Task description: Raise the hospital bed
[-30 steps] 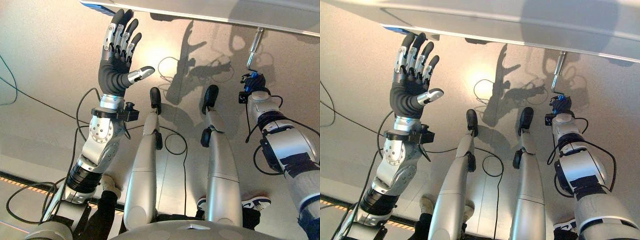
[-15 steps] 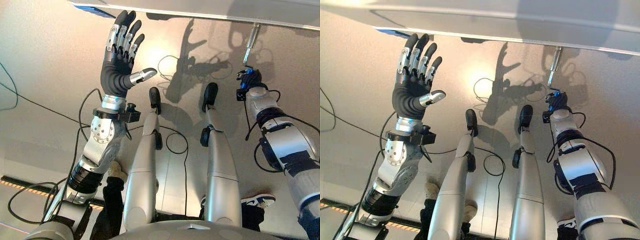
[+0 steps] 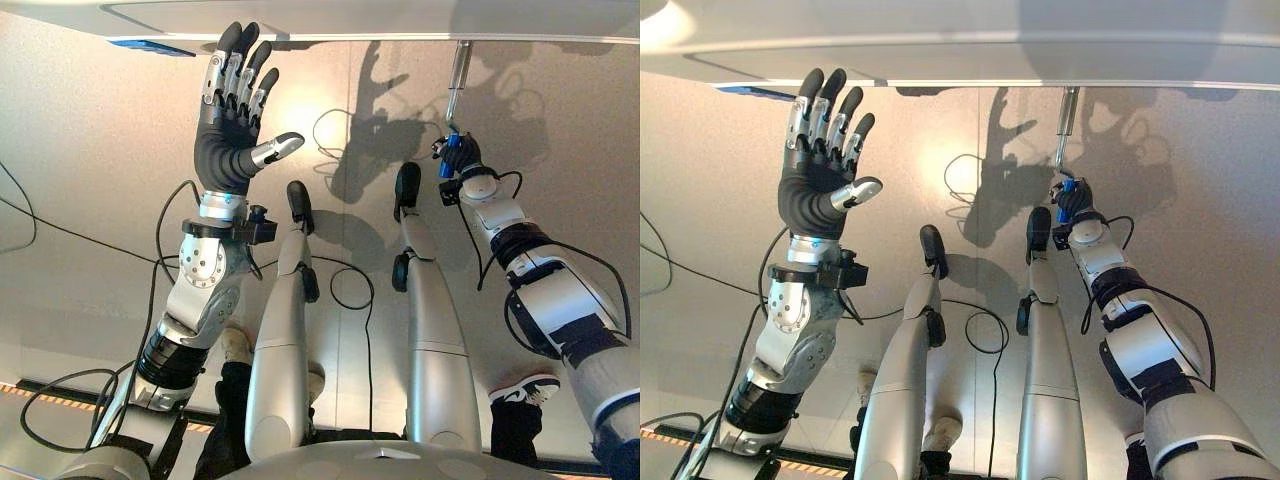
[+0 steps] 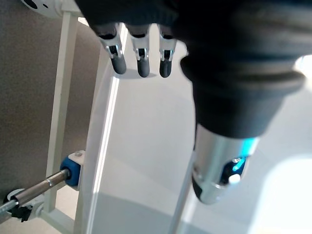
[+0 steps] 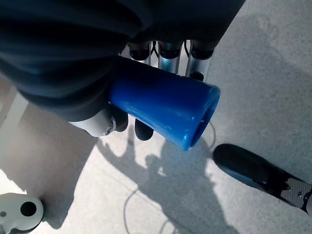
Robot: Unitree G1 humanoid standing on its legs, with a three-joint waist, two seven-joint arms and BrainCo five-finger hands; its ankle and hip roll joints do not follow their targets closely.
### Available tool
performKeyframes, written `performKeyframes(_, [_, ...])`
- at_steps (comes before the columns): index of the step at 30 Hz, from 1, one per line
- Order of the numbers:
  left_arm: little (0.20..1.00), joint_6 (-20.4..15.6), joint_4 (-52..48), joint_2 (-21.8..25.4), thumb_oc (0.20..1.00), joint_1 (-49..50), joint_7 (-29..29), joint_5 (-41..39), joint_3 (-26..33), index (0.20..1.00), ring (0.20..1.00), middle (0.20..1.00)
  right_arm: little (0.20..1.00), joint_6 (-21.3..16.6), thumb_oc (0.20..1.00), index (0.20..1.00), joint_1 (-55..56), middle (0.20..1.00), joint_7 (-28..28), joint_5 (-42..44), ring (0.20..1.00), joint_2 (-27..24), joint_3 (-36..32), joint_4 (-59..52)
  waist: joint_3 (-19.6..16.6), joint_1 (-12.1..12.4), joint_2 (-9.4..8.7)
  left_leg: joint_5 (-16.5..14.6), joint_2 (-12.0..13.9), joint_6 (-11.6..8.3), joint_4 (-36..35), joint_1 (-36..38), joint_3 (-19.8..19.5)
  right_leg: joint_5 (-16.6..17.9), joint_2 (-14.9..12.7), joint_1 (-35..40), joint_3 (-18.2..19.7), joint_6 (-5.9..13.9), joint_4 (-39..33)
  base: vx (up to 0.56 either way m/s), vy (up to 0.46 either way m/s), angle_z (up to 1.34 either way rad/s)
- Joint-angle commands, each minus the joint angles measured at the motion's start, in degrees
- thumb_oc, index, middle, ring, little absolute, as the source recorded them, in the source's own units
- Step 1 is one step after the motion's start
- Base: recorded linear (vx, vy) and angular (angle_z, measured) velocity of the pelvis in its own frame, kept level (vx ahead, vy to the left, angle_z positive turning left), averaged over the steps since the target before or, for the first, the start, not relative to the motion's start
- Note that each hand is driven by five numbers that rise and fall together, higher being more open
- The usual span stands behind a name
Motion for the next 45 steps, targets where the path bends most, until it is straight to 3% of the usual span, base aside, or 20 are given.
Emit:
performKeyframes(1, [1.000, -3.2, -6.5, 3.3, 1.000, 2.1, 0.0, 0.0, 0.2, 1.000, 1.000, 1.000, 0.200, -6.3, 0.200, 0.200, -5.4, 0.200, 8.7, -10.7, 0.200, 21.3, 12.1, -10.1, 1.0, 1.9, -0.34, -7.1, -5.6, 2.81, 5.9, -0.4, 0.2, 0.3, -3.9, 4.9, 1.8, 8.89, -5.0, 0.00, 0.000, 0.00])
performKeyframes(6, [1.000, -3.3, -6.4, 3.0, 1.000, 2.5, 0.5, 0.2, 0.3, 1.000, 1.000, 1.000, 0.200, -6.3, 0.200, 0.200, -5.4, 0.200, 8.0, -9.6, 0.200, 21.7, 10.9, -9.6, 1.0, 1.7, -0.44, -7.1, -5.7, 2.77, 5.7, -0.3, 0.2, 0.5, -4.0, 4.8, 1.8, 8.95, -5.0, 0.00, 0.000, 0.00])
performKeyframes(14, [1.000, -3.2, -5.8, 2.7, 1.000, 2.7, 0.9, -1.1, 0.8, 1.000, 1.000, 1.000, 0.200, -4.1, 0.200, 0.200, -5.9, 0.200, 4.4, -10.5, 0.200, 20.5, 6.9, 0.1, 1.0, 1.1, -1.62, -7.1, -5.4, 2.74, 5.6, 0.1, 0.6, 0.7, -3.7, 5.3, 1.8, 8.94, -5.4, 0.00, -0.005, 0.00])
performKeyframes(18, [1.000, -2.7, -5.8, 2.8, 1.000, 1.7, 0.7, -1.1, 0.0, 1.000, 1.000, 1.000, 0.200, -6.0, 0.200, 0.200, -4.5, 0.200, -0.5, 2.0, 0.200, 12.1, -4.8, 8.1, 1.0, 0.7, -1.31, -7.4, -5.5, 2.69, 5.7, 0.7, 0.6, 0.5, -3.7, 5.9, 1.7, 9.11, -5.3, 0.00, 0.001, 0.02])
performKeyframes(19, [1.000, -2.7, -5.7, 3.2, 1.000, 2.0, -0.6, -1.2, -0.2, 1.000, 1.000, 1.000, 0.200, -6.7, 0.200, 0.200, -2.2, 0.200, -0.5, 7.2, 0.200, 6.7, -9.6, 9.8, 1.0, 0.4, -1.21, -7.6, -5.6, 2.69, 5.6, 1.3, 0.7, 0.2, -3.6, 6.4, 1.8, 9.17, -5.3, 0.01, 0.020, 0.07])
performKeyframes(23, [1.000, -2.8, -5.6, 3.7, 1.000, 2.2, -2.3, -1.2, -0.5, 1.000, 1.000, 1.000, 0.200, -7.8, 0.200, 0.200, 1.6, 0.200, -0.6, 14.2, 0.200, -0.2, -15.7, 11.3, 1.0, -0.6, -2.05, -8.1, -5.2, 2.73, 5.8, 2.1, 1.5, 0.3, -3.0, 6.8, 2.2, 9.23, -5.7, 0.01, 0.001, 0.09])
performKeyframes(26, [1.000, -2.8, -5.6, 4.1, 1.000, 2.3, -3.2, -1.5, -1.0, 1.000, 1.000, 1.000, 0.200, -8.0, 0.200, 0.200, 3.4, 0.200, 0.1, 17.9, 0.200, -2.8, -18.3, 13.1, 1.0, -1.1, -2.44, -8.3, -4.8, 2.60, 5.7, 2.6, 1.7, 0.1, -2.7, 7.2, 2.3, 9.22, -6.2, 0.00, -0.040, 0.03])
performKeyframes(34, [1.000, -2.4, -5.8, 4.4, 1.000, 2.5, -3.7, -2.1, -1.1, 1.000, 1.000, 1.000, 0.200, -7.8, 0.200, 0.200, 3.9, 0.200, 1.4, 19.2, 0.200, -4.9, -18.3, 14.8, 1.0, -1.3, -2.02, -8.1, -4.2, 2.34, 5.1, 3.5, 1.7, -0.2, -1.9, 7.6, 2.5, 8.78, -6.2, 0.00, -0.026, -0.01])
performKeyframes(45, [1.000, -2.3, -6.6, 3.7, 1.000, 2.9, -3.9, -3.0, -1.6, 1.000, 1.000, 1.000, 0.200, -7.4, 0.200, 0.200, 1.7, 0.200, 1.2, 17.3, 0.200, -3.1, -16.0, 15.8, 1.0, -0.5, -1.55, -8.2, -4.4, 2.60, 6.2, 2.0, 0.5, -0.4, -2.0, 6.8, 1.9, 8.62, -5.5, 0.00, -0.010, -0.02])
